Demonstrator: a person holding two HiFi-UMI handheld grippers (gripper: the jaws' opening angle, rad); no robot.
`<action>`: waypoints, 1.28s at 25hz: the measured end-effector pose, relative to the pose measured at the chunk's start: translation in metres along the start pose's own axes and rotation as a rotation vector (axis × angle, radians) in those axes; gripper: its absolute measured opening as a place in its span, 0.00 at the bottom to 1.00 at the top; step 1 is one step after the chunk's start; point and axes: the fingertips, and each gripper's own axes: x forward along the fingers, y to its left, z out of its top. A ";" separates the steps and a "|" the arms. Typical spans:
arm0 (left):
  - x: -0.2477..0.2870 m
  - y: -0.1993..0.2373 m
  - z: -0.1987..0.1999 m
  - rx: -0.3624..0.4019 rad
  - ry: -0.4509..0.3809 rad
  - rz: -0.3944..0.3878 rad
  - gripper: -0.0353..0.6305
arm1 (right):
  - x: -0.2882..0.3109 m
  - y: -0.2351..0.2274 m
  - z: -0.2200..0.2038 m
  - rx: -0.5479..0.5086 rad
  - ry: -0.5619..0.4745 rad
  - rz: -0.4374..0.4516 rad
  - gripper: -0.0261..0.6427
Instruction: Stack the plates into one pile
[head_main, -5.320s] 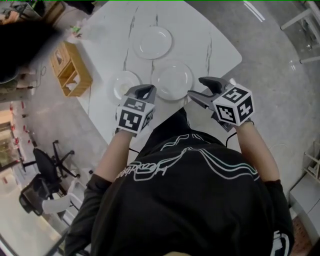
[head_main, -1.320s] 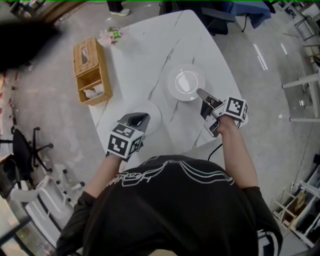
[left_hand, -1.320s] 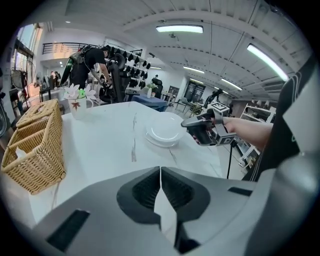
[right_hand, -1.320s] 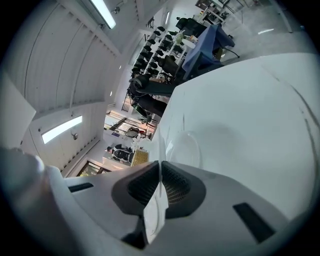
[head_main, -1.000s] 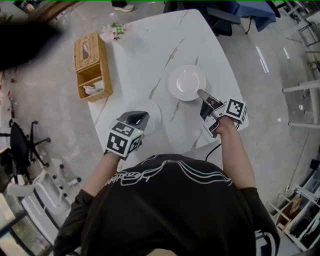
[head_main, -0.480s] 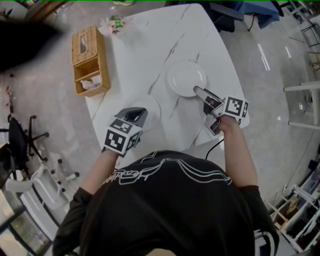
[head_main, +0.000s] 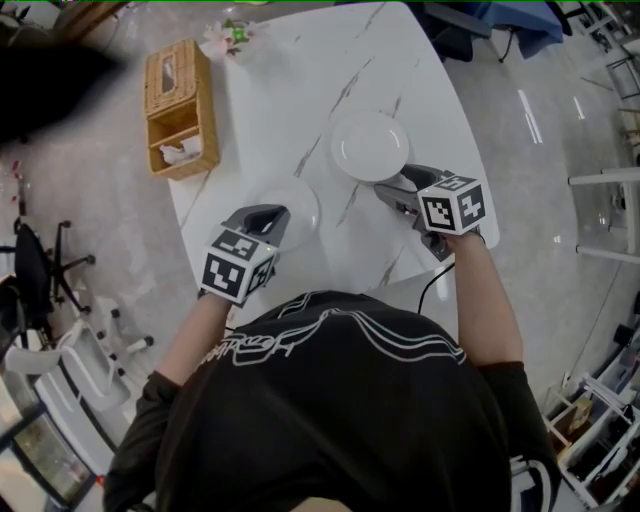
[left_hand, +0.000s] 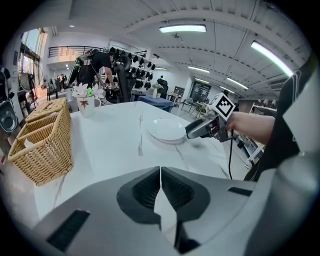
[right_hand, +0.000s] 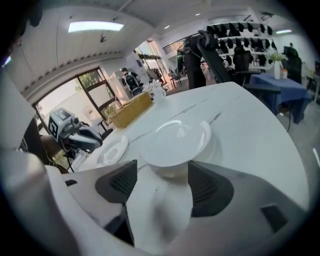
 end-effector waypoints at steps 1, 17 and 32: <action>-0.001 0.001 -0.001 -0.002 -0.006 0.007 0.09 | 0.001 0.000 -0.002 -0.036 0.024 -0.020 0.51; -0.036 0.012 -0.044 -0.043 -0.047 0.105 0.09 | -0.005 0.054 -0.003 -0.343 0.064 -0.141 0.51; -0.043 0.046 -0.071 -0.047 0.078 0.081 0.09 | 0.050 0.143 -0.016 -0.234 0.096 -0.002 0.51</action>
